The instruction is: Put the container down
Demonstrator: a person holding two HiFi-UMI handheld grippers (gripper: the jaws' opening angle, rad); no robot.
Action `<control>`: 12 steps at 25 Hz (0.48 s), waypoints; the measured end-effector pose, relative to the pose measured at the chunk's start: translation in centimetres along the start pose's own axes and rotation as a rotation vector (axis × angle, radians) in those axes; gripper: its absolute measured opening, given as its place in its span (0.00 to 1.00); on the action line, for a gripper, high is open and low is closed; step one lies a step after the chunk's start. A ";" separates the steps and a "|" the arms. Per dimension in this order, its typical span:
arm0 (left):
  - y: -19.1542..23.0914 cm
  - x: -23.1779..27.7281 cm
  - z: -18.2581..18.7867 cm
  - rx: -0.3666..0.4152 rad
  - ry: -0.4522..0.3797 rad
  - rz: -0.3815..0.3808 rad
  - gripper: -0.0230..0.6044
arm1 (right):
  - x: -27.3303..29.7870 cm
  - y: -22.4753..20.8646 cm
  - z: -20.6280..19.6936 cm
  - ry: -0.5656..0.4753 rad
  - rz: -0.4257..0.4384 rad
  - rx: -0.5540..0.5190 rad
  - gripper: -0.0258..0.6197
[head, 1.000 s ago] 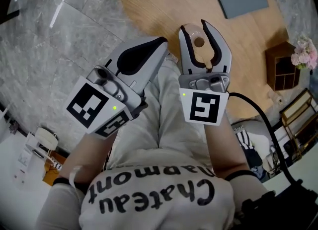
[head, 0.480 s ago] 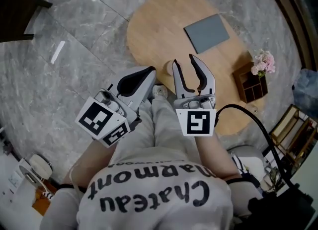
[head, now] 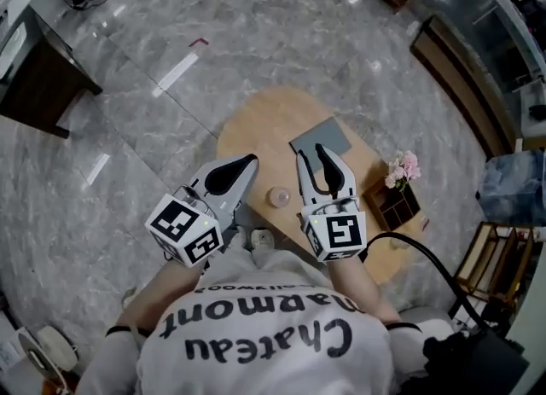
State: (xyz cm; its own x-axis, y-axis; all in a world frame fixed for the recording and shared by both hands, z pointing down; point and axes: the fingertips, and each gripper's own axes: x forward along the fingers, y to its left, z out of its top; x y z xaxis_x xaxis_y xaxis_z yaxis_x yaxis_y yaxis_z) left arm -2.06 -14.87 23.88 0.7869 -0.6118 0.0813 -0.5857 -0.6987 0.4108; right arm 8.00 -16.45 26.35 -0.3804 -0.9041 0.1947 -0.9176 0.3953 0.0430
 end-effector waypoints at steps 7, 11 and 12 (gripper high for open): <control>-1.3 0.9 6.1 0.062 -0.097 -0.052 0.06 | 0.4 -2.3 6.8 -0.061 0.016 0.113 0.19; -2.6 0.6 9.1 0.107 -0.147 -0.091 0.06 | 0.0 -2.2 9.4 -0.040 0.016 0.058 0.17; -2.8 0.6 9.8 0.122 -0.157 -0.098 0.06 | -0.1 -2.2 10.1 -0.038 0.015 0.058 0.17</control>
State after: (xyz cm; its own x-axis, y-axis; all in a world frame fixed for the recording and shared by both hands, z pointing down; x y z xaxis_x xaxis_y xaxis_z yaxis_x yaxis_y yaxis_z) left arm -1.87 -16.87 13.84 0.8071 -0.5819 -0.0996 -0.5343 -0.7918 0.2959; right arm 8.92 -18.91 16.39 -0.3970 -0.9043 0.1571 -0.9166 0.3995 -0.0169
